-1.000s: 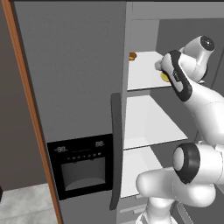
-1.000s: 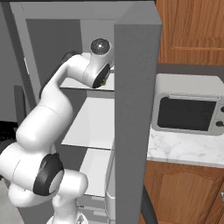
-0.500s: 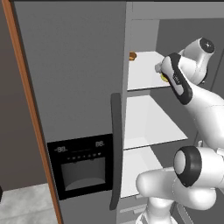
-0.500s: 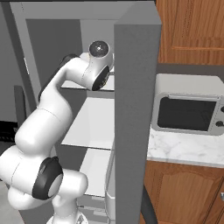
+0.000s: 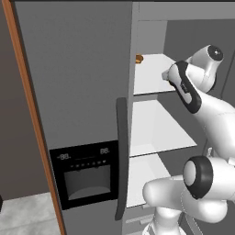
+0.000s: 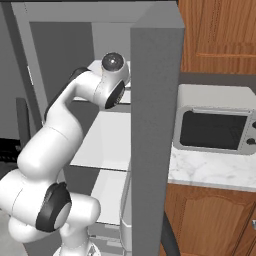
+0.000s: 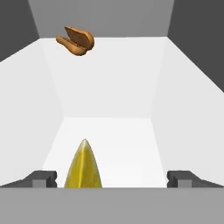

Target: Take the lemon wedge from the fridge and place it on the plate with fish on the dining counter.

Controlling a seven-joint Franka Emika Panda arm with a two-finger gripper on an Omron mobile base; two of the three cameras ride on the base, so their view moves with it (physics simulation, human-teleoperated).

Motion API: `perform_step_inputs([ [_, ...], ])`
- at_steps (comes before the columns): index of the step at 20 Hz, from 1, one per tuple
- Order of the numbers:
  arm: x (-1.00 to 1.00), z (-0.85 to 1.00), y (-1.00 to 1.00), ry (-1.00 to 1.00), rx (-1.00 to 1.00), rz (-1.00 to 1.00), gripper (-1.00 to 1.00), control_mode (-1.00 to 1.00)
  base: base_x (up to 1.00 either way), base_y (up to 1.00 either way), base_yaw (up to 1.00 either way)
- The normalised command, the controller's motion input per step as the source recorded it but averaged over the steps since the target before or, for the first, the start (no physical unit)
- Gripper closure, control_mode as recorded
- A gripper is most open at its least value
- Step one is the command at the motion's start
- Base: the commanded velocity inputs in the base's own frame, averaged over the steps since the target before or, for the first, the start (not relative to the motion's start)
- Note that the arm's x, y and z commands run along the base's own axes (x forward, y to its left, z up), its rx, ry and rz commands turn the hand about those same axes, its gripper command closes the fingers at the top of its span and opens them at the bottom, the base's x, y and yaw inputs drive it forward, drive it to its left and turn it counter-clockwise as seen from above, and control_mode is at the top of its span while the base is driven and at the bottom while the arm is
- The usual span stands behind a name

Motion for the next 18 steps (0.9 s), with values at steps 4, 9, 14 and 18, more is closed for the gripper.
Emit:
perform_step_inputs([
  [4, 0.02, -0.18, 0.01, 0.02, 0.0, 0.0, -1.0, -1.0, 0.0, 0.0, 0.0],
  [9, 0.06, -0.24, 0.09, 0.07, 0.0, 0.0, -1.0, -1.0, 0.0, 0.0, 0.0],
  [14, 0.05, -0.36, 0.29, 0.1, -0.03, 0.0, 1.0, -1.0, 0.0, 0.0, 0.0],
  [18, 0.04, -0.26, 0.24, 0.05, -0.02, 0.0, 1.0, -1.0, 0.0, 0.0, 0.0],
])
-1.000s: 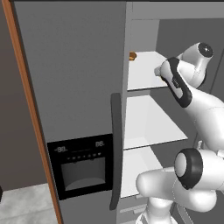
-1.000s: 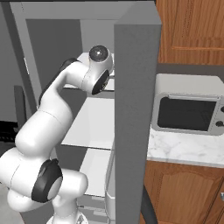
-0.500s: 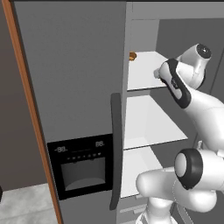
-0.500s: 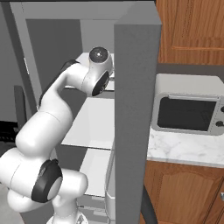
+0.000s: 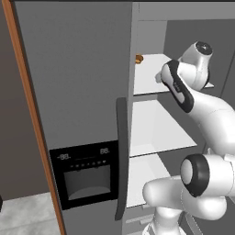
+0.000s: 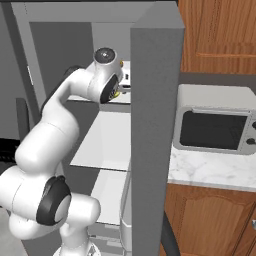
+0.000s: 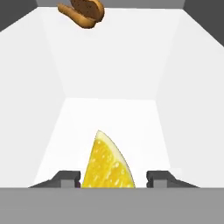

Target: Take the lemon wedge from the fridge and place it on the plate with fish on the dining counter.

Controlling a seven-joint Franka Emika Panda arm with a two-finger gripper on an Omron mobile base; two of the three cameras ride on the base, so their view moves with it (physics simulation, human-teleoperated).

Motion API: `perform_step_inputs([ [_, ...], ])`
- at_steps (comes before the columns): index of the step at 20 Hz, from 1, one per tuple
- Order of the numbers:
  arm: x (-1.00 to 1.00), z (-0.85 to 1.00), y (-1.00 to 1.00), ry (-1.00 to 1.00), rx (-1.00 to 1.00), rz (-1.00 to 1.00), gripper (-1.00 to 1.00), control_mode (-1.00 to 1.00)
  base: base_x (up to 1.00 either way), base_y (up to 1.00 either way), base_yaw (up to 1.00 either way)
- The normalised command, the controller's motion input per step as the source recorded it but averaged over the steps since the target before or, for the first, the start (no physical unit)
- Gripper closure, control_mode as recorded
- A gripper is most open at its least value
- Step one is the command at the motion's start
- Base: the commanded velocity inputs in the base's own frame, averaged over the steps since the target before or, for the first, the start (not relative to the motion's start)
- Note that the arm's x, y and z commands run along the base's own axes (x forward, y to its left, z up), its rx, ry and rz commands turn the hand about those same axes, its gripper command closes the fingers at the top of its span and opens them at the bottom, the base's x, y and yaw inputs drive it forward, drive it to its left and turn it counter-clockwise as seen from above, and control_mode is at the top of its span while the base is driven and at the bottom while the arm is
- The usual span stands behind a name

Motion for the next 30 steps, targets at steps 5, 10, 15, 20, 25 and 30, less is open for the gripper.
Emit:
perform_step_inputs([
  [5, 0.0, 0.0, 0.0, 0.0, 0.0, 0.0, 1.0, -1.0, 0.0, 0.0, 0.0],
  [10, 0.0, 0.0, 0.0, 0.0, 0.0, 0.0, 1.0, -1.0, 0.0, 0.0, 0.0],
  [15, -0.33, 0.07, 0.0, -0.15, 0.0, 0.0, 1.0, -1.0, 0.0, 0.0, 0.0],
  [20, -0.83, 0.39, 0.14, -0.22, 0.0, 0.0, 1.0, -1.0, 0.0, 0.0, 0.0],
  [25, -1.0, 0.4, 0.39, 0.01, 0.04, 0.0, 1.0, -1.0, 0.0, 0.0, 0.0],
  [30, -1.0, 0.0, 0.22, 0.19, 0.06, 0.0, 1.0, -1.0, 0.0, 0.0, 0.0],
])
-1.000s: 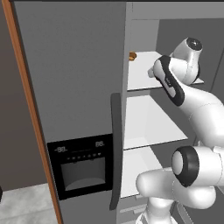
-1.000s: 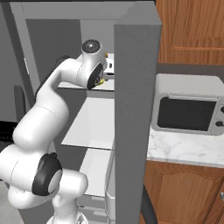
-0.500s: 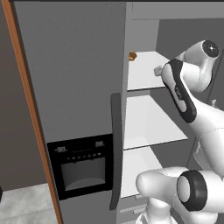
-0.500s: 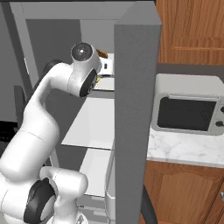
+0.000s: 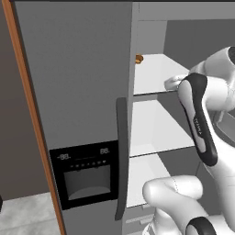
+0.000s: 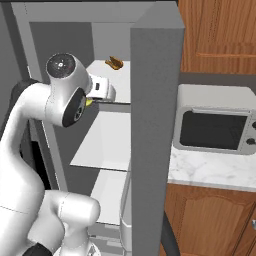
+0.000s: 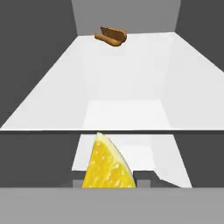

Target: Take the lemon wedge from the fridge and place it on the plate with fish on the dining counter.

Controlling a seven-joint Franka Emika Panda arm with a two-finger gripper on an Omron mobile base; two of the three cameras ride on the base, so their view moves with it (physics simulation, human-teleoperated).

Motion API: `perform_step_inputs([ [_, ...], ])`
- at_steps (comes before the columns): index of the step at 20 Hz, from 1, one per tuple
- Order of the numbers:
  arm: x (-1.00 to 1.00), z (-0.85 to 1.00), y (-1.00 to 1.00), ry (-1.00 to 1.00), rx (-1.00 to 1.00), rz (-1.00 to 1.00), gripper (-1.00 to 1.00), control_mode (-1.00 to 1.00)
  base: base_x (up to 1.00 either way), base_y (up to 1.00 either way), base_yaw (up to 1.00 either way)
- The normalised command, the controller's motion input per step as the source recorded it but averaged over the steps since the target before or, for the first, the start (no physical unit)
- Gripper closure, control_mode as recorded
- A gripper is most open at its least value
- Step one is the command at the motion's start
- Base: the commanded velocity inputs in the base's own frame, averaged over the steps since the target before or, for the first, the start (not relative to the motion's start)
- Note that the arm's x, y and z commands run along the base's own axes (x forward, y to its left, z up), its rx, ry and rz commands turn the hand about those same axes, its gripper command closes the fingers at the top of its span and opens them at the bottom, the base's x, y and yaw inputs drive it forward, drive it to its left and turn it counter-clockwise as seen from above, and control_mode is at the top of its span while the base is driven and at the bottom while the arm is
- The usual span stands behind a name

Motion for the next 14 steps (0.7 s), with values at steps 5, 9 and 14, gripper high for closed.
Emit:
perform_step_inputs([
  [5, -1.0, -0.58, 0.1, 0.25, 0.0, 0.0, 1.0, -1.0, 0.0, 0.0, 0.0],
  [9, -1.0, -0.44, 0.05, -0.1, -0.1, -0.03, 1.0, -1.0, 0.0, 0.0, 0.0],
  [14, -0.28, 0.0, 0.01, -0.17, -0.08, -0.01, 1.0, -1.0, 0.0, 0.0, 0.0],
])
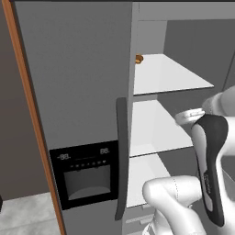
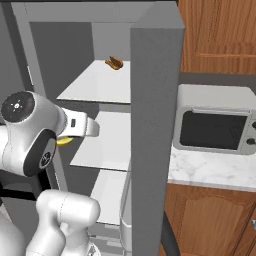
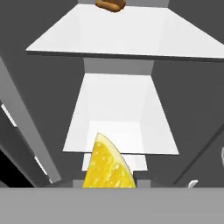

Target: Take the lemon wedge from the fridge and place it on the plate with fish on the dining counter.

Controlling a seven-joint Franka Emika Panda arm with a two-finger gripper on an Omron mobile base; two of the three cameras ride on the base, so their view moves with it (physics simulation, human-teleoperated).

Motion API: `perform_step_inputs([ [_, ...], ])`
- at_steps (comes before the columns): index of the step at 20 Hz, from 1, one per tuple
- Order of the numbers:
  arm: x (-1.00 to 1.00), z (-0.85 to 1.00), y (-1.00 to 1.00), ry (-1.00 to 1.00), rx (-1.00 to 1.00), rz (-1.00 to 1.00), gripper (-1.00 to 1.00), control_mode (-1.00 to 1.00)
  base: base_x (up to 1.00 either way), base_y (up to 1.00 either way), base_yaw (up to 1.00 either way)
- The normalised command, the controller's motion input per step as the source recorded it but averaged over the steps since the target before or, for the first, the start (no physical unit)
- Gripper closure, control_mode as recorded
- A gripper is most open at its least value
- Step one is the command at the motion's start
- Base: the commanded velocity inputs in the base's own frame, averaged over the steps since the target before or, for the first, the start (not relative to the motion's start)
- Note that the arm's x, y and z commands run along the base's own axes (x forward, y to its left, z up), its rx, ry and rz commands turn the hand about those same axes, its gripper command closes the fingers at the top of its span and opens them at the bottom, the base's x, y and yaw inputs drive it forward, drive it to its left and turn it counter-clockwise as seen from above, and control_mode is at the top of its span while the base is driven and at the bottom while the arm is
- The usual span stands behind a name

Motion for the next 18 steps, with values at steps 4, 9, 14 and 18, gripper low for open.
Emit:
perform_step_inputs([
  [4, 0.0, 0.0, 0.0, 0.0, 0.0, 0.0, 1.0, -1.0, 0.0, 0.0, 0.0],
  [9, -0.36, -0.1, 0.18, 0.07, 0.0, 0.01, 1.0, 1.0, -0.2, 0.09, 0.0],
  [14, 0.0, 0.0, 0.0, 0.0, 0.0, 0.0, 1.0, 1.0, -1.0, 0.51, 0.0],
  [18, 0.0, 0.0, 0.0, 0.0, 0.0, 0.0, 1.0, 1.0, -1.0, 0.48, -0.09],
])
